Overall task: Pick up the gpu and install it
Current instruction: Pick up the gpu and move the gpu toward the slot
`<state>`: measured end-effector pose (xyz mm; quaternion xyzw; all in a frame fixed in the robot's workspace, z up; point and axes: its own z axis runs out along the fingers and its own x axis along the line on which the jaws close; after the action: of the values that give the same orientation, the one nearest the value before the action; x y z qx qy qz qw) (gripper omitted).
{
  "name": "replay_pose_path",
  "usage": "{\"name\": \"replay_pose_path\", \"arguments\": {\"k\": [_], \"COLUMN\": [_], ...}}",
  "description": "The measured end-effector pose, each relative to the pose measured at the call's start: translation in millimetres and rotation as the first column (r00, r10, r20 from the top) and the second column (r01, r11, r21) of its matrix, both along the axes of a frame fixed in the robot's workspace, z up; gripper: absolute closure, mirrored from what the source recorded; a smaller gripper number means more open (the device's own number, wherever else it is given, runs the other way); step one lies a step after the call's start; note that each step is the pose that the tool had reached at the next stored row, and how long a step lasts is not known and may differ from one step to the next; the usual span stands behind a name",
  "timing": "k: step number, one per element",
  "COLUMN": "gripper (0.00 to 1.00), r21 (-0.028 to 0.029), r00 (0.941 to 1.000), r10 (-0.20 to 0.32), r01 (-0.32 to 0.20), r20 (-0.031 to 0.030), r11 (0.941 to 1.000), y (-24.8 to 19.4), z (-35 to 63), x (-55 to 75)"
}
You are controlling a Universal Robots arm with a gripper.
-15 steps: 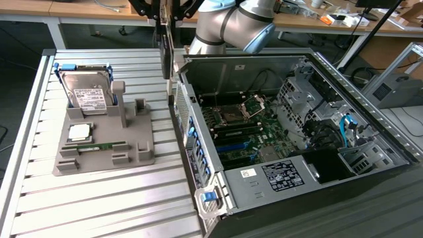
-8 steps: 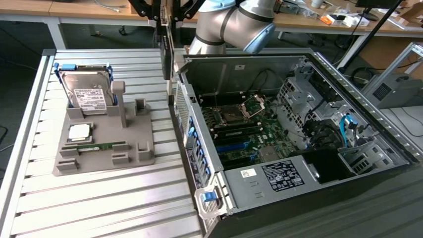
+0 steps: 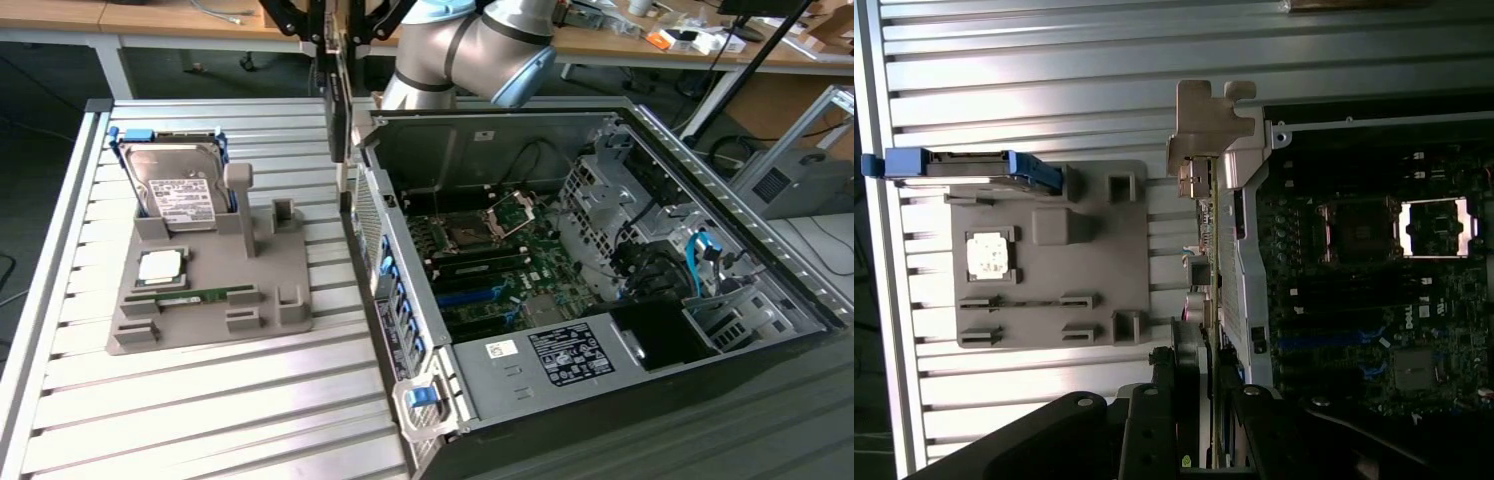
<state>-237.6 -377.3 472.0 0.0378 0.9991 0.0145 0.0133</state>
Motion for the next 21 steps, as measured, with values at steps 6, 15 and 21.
{"name": "replay_pose_path", "arguments": {"k": [6, 15, 21], "gripper": [0.73, 0.73, 0.73], "r21": [-0.0007, -0.0018, -0.0024], "r00": [1.0, 1.0, 1.0], "r10": [0.0, 0.0, 0.0], "r01": [0.0, 0.0, 0.0], "r20": [0.0, 0.0, 0.0], "r11": [1.0, 1.0, 1.0], "y": [-0.1, -0.1, -0.2], "z": [-1.3, -3.3, -4.5], "x": [0.6, 1.6, 2.0]}}
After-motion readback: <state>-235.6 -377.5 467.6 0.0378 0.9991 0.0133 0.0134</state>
